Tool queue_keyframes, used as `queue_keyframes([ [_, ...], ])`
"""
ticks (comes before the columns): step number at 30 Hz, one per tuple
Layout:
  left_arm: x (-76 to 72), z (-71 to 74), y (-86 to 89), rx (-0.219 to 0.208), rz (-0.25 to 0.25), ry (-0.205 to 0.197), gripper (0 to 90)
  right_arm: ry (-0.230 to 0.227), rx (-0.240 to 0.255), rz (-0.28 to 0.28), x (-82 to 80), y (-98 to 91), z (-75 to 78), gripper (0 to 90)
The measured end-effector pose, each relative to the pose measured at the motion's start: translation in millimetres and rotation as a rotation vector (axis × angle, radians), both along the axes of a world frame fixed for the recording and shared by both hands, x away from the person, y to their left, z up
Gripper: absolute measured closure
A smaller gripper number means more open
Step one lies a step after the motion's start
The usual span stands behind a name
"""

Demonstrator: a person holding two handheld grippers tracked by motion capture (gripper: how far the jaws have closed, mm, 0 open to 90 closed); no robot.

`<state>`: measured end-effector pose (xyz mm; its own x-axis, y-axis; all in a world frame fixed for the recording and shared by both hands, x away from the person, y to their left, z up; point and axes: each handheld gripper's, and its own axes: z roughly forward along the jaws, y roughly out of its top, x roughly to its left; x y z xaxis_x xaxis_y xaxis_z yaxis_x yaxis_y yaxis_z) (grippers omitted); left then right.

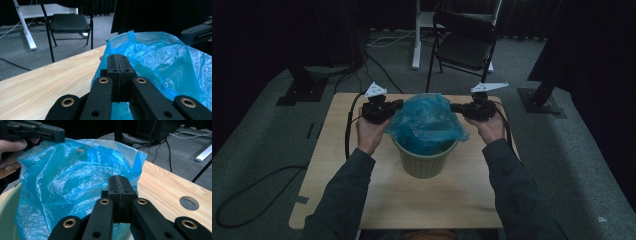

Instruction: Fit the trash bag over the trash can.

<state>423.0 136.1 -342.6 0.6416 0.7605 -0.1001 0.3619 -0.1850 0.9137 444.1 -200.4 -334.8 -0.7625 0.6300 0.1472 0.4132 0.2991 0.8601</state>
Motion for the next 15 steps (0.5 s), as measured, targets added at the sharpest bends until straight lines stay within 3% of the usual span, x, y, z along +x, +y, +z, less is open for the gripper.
queue_keyframes([
  [7, -12.1, 5.6, 2.4, -0.01, -0.002, -0.059, 89.6, -0.035, 0.003, -0.015, -3.4, -2.2, -0.2, 90.0],
  [12, -16.8, 10.8, 3.1, -0.03, -0.016, -0.083, 89.6, -0.064, 0.024, -0.027, -5.5, -5.7, 1.4, 90.0],
  [15, -20.9, 11.4, 2.3, -0.02, -0.03, -0.085, 89.5, -0.055, 0.024, -0.014, -6.7, -6.8, 1.3, 90.0],
])
